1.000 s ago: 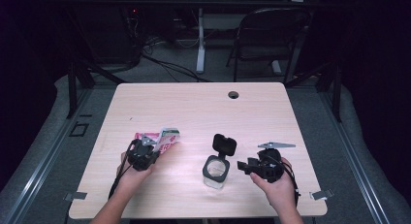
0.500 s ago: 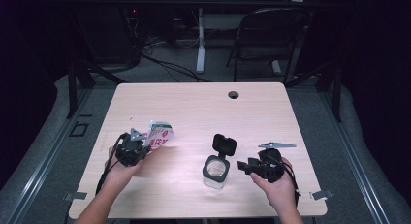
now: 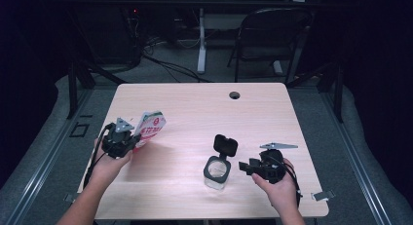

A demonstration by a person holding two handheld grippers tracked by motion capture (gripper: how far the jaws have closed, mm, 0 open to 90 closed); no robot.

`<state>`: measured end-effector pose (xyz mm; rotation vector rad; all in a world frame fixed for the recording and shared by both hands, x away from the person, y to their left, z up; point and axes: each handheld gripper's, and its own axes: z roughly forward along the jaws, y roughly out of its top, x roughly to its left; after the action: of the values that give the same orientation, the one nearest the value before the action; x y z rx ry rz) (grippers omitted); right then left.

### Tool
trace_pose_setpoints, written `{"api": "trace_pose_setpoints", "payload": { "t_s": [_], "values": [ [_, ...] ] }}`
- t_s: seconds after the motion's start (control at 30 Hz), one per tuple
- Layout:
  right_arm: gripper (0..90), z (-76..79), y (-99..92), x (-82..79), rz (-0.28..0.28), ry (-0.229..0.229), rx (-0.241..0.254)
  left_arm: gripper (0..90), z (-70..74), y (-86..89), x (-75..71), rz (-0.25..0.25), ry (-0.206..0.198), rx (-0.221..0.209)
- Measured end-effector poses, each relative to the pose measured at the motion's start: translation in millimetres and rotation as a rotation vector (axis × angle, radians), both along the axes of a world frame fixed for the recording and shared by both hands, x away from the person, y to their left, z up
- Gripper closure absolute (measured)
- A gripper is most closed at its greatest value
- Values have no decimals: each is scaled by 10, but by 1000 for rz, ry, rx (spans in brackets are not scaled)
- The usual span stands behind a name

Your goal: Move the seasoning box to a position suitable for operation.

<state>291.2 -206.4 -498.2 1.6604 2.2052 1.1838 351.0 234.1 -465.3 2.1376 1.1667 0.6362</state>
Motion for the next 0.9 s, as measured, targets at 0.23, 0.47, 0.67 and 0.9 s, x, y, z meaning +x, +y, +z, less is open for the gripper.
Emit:
{"api": "trace_pose_setpoints", "payload": {
  "t_s": [0.23,0.47,0.67,0.9],
  "values": [
    [506,4,-2,-3,-2,-6,8,900,271,89,-69,11,-65,-35],
    [511,18,-18,-2,-1,-6,6,900,407,-76,-178,-67,-79,-47],
    [535,32,-33,-11,1,-15,8,900,390,-258,-249,-132,-67,-64],
    [550,50,-40,-21,13,-31,-2,900,341,-560,-364,-233,-50,-84]
  ]
}}
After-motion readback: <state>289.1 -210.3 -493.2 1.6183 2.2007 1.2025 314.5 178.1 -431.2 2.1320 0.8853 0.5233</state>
